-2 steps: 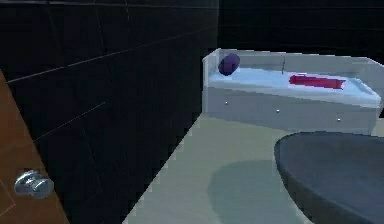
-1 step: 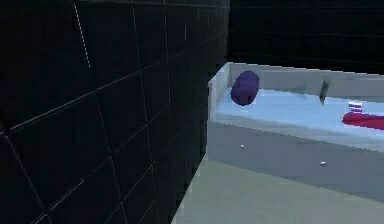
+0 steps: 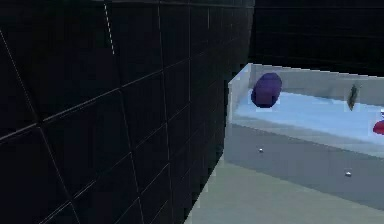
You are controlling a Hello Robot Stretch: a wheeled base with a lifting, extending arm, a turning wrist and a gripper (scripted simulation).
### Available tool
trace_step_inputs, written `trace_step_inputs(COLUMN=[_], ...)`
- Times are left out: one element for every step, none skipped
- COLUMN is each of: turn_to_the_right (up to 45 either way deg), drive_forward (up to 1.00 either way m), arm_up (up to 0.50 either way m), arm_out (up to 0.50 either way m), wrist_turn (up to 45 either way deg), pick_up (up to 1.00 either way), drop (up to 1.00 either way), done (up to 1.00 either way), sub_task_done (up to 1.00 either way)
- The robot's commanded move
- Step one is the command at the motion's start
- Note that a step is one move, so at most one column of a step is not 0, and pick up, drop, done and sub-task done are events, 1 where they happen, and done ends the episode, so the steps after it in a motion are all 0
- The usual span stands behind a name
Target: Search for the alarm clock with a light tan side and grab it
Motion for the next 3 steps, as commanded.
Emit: trace_step_inputs(turn_to_the_right=[0.0,45.0,6.0], drive_forward=[0.1,0.0,0.0], arm_up=[0.0,0.0,0.0], arm_out=[0.0,0.0,0.0], wrist_turn=[0.0,0.0,0.0], pick_up=[0.0,0.0,0.0], drop=[0.0,0.0,0.0], done=[0.0,0.0,0.0], sub_task_done=[0.0,0.0,0.0])
